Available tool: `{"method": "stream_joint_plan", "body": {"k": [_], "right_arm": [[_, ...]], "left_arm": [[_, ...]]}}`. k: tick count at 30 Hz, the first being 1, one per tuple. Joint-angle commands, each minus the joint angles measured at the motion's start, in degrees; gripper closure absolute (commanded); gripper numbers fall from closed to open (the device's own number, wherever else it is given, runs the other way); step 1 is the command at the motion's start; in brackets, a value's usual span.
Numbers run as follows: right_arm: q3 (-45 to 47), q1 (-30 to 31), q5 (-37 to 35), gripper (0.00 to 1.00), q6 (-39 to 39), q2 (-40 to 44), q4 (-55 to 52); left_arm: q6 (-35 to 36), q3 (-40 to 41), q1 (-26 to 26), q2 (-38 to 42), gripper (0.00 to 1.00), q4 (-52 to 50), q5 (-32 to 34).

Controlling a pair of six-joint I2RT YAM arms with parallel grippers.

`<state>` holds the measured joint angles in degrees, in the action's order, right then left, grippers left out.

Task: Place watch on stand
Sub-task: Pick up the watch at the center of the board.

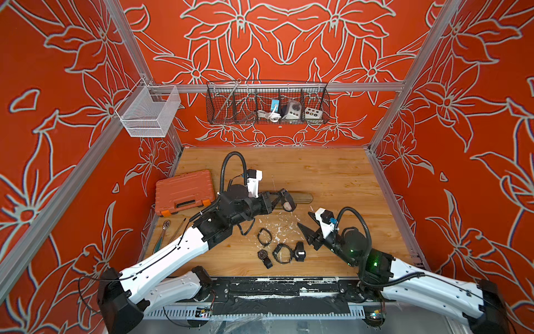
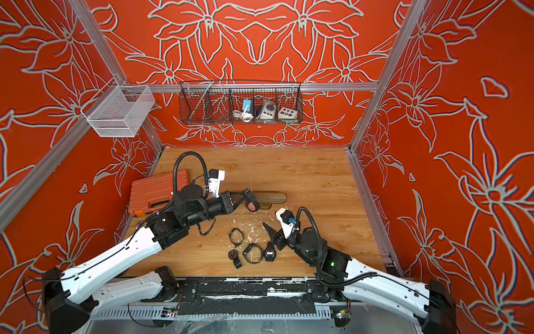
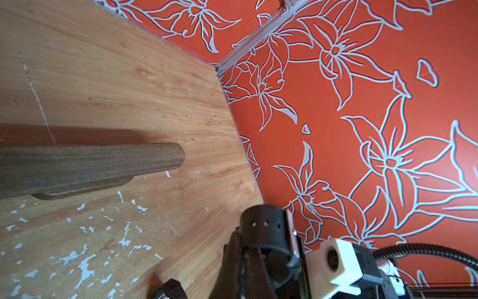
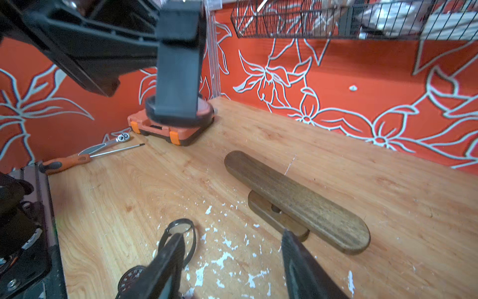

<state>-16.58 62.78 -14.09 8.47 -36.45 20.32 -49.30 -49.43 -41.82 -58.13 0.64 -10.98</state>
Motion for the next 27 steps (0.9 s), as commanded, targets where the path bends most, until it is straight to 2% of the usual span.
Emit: {"method": "stream_joint_plan", "body": {"k": [1,10,19,22,27], "right_arm": [[0.8,0.5,0.7,0.44,-3.5,-1.0,11.6],[-2.4,0.5,3.4,0.56,-5.1,-7.1,16.3],[-5.2,0.4,4.4,0.66,-4.6,-6.0,13.9],[-5.7,0.5,4.2,0.69,-4.2,-6.3,13.3],[-7.2,0.5,4.3,0.67,-3.7,-8.3,11.5]], "left_arm": [[-3.7,0.6,0.1,0.8,1.0,3.1,-2.9],[-5.7,1.1,-0.8,-0.7,1.0,5.2,-5.2],[-6.2,3.1,-2.3,-1.5,1.0,5.4,-4.9],[-6.5,3.5,-2.6,-1.7,1.0,5.7,-4.8],[-6.8,3.6,-3.1,-2.1,1.0,6.4,-5.0]]}}
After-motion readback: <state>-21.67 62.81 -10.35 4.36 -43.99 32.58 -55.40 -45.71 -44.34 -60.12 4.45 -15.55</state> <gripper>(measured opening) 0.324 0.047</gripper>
